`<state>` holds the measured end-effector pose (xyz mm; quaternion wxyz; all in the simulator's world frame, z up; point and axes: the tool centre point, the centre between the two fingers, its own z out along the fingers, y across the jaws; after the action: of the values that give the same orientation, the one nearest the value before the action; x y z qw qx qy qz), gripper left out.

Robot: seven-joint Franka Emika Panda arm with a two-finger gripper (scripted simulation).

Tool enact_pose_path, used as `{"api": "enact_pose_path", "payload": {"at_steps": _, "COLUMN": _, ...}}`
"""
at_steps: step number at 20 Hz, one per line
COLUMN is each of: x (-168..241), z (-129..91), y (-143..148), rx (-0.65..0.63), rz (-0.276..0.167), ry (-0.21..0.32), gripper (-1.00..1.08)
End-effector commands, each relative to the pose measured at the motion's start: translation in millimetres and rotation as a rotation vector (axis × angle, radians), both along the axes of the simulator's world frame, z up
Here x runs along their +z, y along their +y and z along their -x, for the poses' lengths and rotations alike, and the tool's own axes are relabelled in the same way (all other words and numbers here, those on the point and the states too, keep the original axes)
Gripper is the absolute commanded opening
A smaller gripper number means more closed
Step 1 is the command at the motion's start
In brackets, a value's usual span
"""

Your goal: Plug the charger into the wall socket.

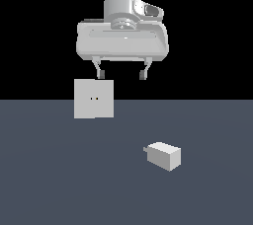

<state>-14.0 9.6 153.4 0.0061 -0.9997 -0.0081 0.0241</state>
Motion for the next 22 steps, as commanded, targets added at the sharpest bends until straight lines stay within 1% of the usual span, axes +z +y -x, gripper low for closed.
{"api": "enact_pose_path", "payload": {"at_steps": 1, "x": 0.0, "z": 0.0, "y": 0.0, "rx": 0.0, "rz": 0.0, "ry": 0.0, "gripper": 1.0}}
{"api": "enact_pose_path", "payload": {"at_steps": 6, "x": -1.9, "z": 2.7, "y": -0.8, "rx": 0.016, "rz": -0.001, "ry": -0.003, "gripper": 1.0}}
{"api": "enact_pose_path", "payload": {"at_steps": 11, "x": -7.5, "z": 10.7, "y": -3.2, "rx": 0.062, "rz": -0.003, "ry": -0.013, "gripper": 1.0}}
{"api": "enact_pose_path", "payload": {"at_steps": 16, "x": -16.8, "z": 23.1, "y": -8.0, "rx": 0.137, "rz": -0.007, "ry": -0.029, "gripper": 1.0}}
{"api": "enact_pose_path", "payload": {"at_steps": 22, "x": -32.2, "z": 41.8, "y": -17.7, "rx": 0.258, "rz": -0.013, "ry": -0.055, "gripper": 1.0}}
